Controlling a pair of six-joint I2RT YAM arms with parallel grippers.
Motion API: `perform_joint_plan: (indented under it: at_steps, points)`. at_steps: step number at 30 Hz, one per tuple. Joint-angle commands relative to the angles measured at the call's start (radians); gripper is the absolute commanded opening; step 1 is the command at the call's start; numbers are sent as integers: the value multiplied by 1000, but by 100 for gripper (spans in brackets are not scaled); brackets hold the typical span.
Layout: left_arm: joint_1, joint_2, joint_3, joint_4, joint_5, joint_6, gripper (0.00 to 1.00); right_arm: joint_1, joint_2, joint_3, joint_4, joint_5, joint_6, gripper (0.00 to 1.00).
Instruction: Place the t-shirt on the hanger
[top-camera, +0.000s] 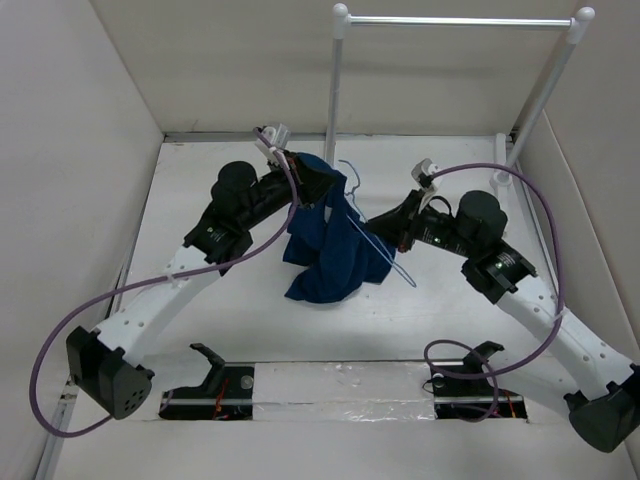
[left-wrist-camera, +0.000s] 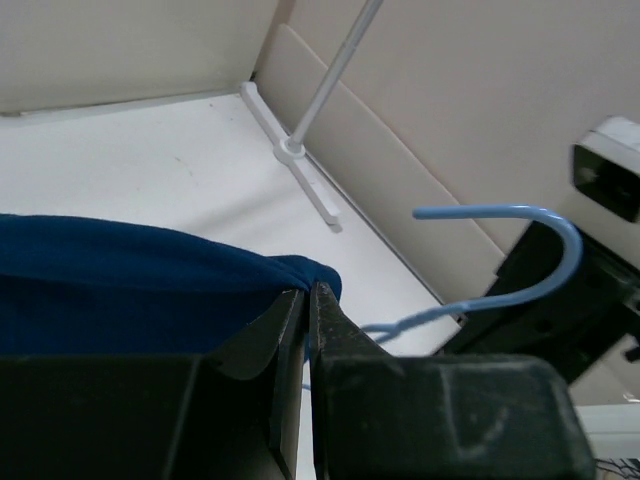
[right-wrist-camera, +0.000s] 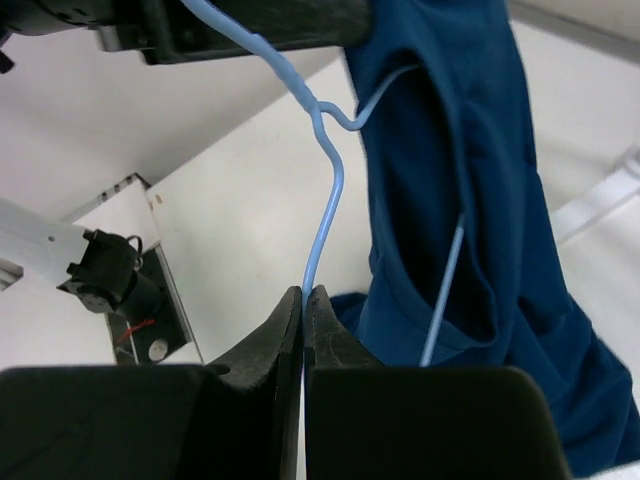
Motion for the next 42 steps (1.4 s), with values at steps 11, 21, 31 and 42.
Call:
perform_joint_plan:
  at_steps: [11,21,31,42]
  points:
    - [-5,-208,92,-210,65,27,0,-68,318,37,892,-321,275,0]
    - [-5,-193,67,-254,-7,10,32,-113,35,-193,1153,-18,349,0]
    - [-5,-272,43,-81,-166,-53,51,-104,-186,-331,1009,194,291,0]
    - [-5,-53,191,-36,-303,-58,44,-86,-242,-362,925,199,277,0]
